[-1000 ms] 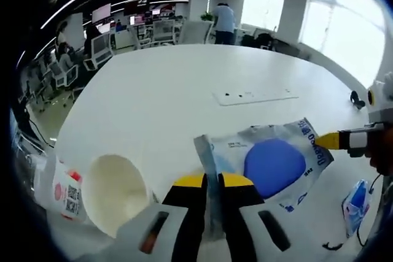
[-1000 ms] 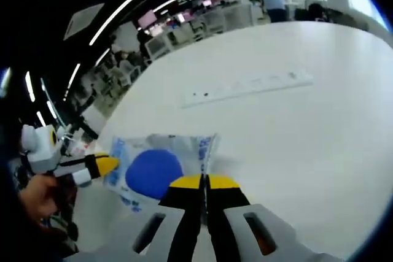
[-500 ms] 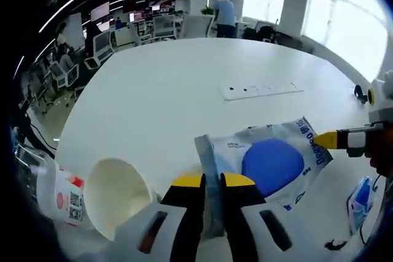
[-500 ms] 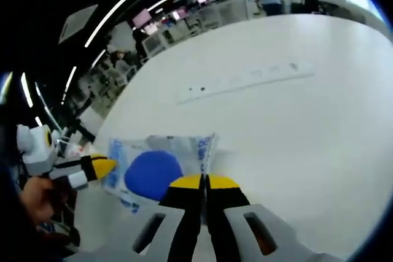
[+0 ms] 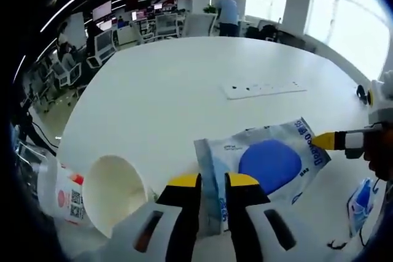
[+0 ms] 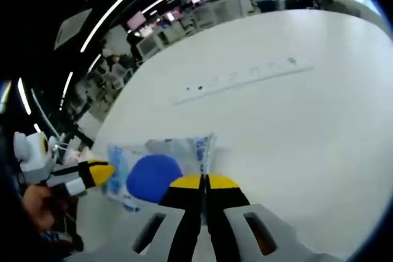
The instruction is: Arrange the tabletop items into an orderly group along one side of the table until the central work area is clear of visible clutter.
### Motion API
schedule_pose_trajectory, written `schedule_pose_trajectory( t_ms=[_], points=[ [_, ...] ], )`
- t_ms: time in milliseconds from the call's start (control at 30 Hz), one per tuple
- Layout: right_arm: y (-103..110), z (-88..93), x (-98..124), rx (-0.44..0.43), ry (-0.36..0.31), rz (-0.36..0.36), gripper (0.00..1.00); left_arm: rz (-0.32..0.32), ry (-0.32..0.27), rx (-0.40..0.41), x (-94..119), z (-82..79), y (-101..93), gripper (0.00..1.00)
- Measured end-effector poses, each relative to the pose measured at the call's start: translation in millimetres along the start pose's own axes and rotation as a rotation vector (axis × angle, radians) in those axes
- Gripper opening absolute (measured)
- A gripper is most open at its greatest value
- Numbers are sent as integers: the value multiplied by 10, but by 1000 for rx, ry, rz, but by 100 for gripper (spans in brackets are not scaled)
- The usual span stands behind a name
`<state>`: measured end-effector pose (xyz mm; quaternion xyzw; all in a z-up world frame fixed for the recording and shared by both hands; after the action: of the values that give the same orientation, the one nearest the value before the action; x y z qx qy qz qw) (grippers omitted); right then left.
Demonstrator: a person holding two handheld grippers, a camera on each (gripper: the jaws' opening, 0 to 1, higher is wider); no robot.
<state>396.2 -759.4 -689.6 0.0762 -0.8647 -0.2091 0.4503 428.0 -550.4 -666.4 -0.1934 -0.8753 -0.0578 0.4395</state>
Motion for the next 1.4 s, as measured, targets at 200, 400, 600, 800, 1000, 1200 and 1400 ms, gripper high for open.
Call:
schedule_pose_trajectory(
  t_ms=[200,400,600,800,1000,1200,1400],
  points=[
    [20,0,-12,-4,-4,-5,0,-1,-22,-12,40,-63,-52,15],
    [56,21,-21,-13,1,-8,0,5,-22,-16,40,-76,-80,15],
    [51,44,-18,-41,-4,1,0,3,-23,-18,55,-68,-72,16],
    [69,47,-28,-23,-3,-4,0,5,-24,-18,70,-68,-69,17],
    [48,66,-27,-7,-1,5,5,11,-31,-16,80,-85,-78,18],
    [35,38,7,16,-24,10,11,18,-34,-16,84,-84,-95,18],
    [29,-48,79,54,-60,30,18,33,-46,-13,118,-72,-129,19]
  ],
)
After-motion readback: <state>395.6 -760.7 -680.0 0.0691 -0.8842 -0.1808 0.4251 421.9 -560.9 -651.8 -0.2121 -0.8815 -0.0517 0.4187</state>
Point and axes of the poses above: the point that each gripper's makers call its tool centre point, and the gripper's own axes: x roughly backward along the fingers, y roughly to its left, z roughly out of its underside, the point moved 5 cm from there along x, roughly backward along the fingers, and after that the axes turned 7 degrees about y, right-handed, at the moved point
